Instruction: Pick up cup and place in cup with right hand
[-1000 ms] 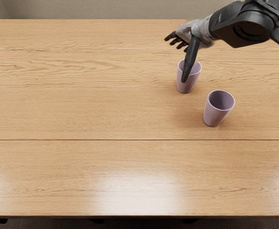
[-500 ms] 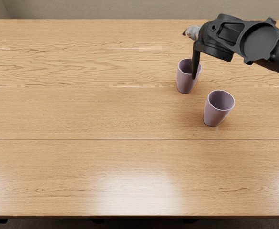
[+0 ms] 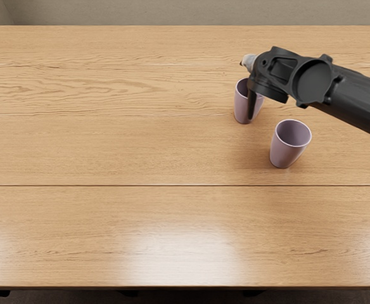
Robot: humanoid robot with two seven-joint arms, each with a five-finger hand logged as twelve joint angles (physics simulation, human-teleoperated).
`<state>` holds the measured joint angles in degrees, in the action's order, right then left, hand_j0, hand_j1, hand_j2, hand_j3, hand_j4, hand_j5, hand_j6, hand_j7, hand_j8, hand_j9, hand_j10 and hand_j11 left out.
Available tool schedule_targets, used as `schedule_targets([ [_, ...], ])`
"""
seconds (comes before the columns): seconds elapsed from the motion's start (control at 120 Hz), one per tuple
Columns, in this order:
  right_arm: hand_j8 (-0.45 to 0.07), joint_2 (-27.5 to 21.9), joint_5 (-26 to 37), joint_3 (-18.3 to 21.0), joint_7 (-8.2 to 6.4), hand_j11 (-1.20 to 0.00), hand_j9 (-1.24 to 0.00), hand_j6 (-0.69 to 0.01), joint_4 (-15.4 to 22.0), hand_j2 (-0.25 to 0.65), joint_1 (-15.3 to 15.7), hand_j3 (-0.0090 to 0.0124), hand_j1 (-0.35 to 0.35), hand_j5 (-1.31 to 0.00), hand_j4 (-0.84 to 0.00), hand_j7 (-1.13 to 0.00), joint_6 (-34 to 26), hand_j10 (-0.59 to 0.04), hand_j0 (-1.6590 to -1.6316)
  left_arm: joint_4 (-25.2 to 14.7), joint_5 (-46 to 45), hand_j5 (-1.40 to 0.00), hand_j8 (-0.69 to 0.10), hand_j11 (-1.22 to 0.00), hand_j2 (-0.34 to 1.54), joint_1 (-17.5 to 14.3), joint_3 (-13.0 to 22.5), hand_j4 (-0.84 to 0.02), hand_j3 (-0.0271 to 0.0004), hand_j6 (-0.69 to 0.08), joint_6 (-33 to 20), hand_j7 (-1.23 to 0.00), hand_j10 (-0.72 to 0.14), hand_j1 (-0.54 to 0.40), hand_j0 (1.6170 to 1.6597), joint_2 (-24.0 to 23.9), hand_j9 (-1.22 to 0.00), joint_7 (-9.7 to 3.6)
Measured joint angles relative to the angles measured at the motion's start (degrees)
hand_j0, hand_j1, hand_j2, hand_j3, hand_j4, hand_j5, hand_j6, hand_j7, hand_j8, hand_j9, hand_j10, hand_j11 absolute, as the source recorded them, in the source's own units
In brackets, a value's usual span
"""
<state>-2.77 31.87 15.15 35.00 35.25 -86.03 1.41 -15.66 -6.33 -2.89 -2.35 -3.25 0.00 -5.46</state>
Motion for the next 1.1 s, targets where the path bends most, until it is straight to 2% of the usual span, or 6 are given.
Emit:
schedule_targets([
  [0.558,-0.115,2.7,0.0,0.6,0.0,-0.15,-0.15,-0.116,-4.1,-0.021,2.0,0.0,-0.216,-0.15,-0.114,-0.15,0.1,-0.113,-1.6581,0.0,0.0,0.0,-0.004,0.0,0.0,0.0,0.0,-0.004,0.0,-0.004,0.0,0.0,-0.004,0.344,1.6581,0.0,0.0,0.0],
  [0.717,-0.224,2.8,0.3,0.5,0.0,-0.32,-0.32,-0.235,-4.1,-0.041,2.1,-0.0025,-0.059,-0.3,-0.276,-0.32,0.2,-0.263,-1.6576,0.0,0.0,-0.01,-0.004,-0.01,0.0,0.0,0.0,-0.004,0.0,-0.004,0.0,-0.01,-0.004,0.344,1.6581,0.0,-0.01,0.0],
  [0.725,-0.232,2.8,0.3,0.5,0.0,-0.33,-0.33,-0.239,-4.1,-0.042,2.1,-0.0007,-0.048,-0.31,-0.287,-0.33,0.2,-0.273,-1.6576,0.0,0.0,-0.01,-0.004,-0.01,0.0,0.0,0.0,-0.004,0.0,-0.004,0.0,-0.01,-0.004,0.344,1.6581,0.0,-0.01,0.0],
  [0.758,-0.269,2.8,0.4,0.5,0.0,-0.37,-0.37,-0.272,-4.1,-0.046,2.1,-0.0029,-0.012,-0.34,-0.33,-0.37,0.3,-0.312,-1.6573,0.0,0.0,-0.01,-0.004,-0.01,0.0,0.0,0.0,-0.004,0.0,-0.004,0.0,-0.01,-0.004,0.344,1.6581,0.0,-0.01,0.01],
  [0.808,-0.293,2.8,0.2,0.4,0.0,-0.42,-0.42,-0.28,-4.1,-0.056,2.1,-0.0009,0.038,-0.4,-0.366,-0.43,0.5,-0.351,-1.6571,0.0,0.0,0.0,-0.004,-0.01,0.0,0.0,0.0,-0.004,0.0,-0.004,0.0,0.0,-0.004,0.344,1.6581,0.0,0.0,0.0],
  [1.1,-0.099,2.7,-0.5,0.0,0.05,-0.7,-0.7,-0.151,-4.1,0.007,2.0,0.0008,0.2,-0.69,-0.502,-0.7,1.9,-0.171,-1.6548,0.0,0.0,0.0,-0.004,0.0,0.0,0.0,0.0,-0.004,0.0002,-0.004,0.0,0.0,-0.004,0.345,1.658,0.0,0.0,0.0],
])
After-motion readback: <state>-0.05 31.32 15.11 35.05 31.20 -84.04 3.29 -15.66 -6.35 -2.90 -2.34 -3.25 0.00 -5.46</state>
